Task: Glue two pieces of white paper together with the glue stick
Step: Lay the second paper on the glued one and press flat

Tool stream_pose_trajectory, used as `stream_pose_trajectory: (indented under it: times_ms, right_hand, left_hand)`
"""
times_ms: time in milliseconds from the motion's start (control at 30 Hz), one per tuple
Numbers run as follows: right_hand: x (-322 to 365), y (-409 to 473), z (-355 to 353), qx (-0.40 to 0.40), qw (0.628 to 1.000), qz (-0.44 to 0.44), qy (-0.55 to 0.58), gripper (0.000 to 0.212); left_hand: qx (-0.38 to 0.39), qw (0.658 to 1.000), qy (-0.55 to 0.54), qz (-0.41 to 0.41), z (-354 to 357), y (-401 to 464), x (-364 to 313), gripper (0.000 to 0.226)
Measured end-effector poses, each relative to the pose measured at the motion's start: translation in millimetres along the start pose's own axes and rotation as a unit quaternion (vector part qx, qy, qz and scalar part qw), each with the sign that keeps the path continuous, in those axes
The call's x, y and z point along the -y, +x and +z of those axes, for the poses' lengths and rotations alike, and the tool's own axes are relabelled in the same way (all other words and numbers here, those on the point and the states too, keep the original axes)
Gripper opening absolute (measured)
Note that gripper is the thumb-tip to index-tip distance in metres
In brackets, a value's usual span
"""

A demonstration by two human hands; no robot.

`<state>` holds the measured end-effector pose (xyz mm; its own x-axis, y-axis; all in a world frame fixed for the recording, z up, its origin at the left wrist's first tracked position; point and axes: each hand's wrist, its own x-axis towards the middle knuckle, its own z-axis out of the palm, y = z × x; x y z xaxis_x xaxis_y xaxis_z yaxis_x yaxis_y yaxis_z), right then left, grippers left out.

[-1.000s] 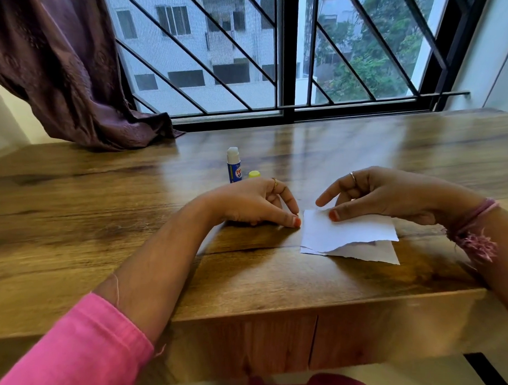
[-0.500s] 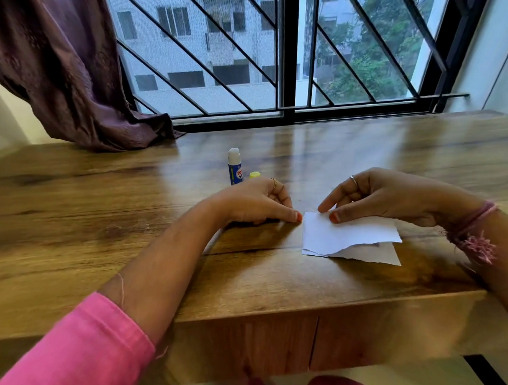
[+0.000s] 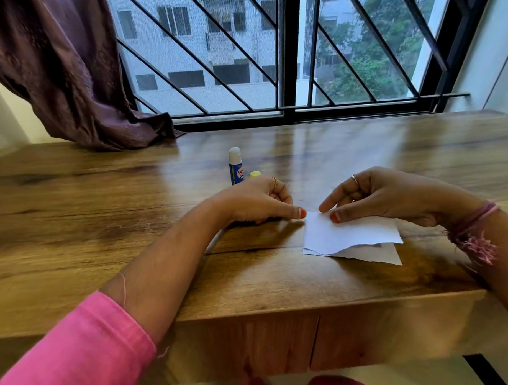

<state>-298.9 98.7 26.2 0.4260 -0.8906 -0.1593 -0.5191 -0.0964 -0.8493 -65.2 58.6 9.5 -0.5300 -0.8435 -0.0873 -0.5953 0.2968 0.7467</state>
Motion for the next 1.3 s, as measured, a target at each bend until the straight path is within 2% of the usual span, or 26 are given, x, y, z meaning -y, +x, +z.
stream_pose_trajectory:
  times_ms: [300, 700, 900, 1100, 1300]
  right_hand:
    - [-0.7, 1.0, 1.3, -0.009, 1.0, -0.009, -0.02, 0.04]
    - [-1.8, 2.5, 0.6, -0.008, 1.0, -0.014, -0.025, 0.044]
    - [-2.8, 2.3, 0.7, -0.019, 0.999, -0.008, -0.027, 0.022]
    - [-0.7, -0.9, -0.2, -0.016, 1.0, -0.019, -0.002, 0.038]
    - [-2.0, -4.9, -6.1, -0.033, 0.999, -0.03, 0.023, 0.034]
  left_hand:
    - [0.005, 0.999, 0.023, 0.023, 1.9, -1.1, -2.8, 0.034]
    - [0.029, 0.999, 0.027, 0.013, 1.2, 1.5, -1.3, 0.038]
    - [0.035, 0.999, 0.007, 0.018, 2.0, 0.1, -2.7, 0.031]
    - [0.029, 1.0, 0.006, 0.005, 2.7, 0.7, -3.4, 0.031]
    - [0.023, 1.0, 0.011, 0.001, 3.4, -0.7, -5.4, 0.031]
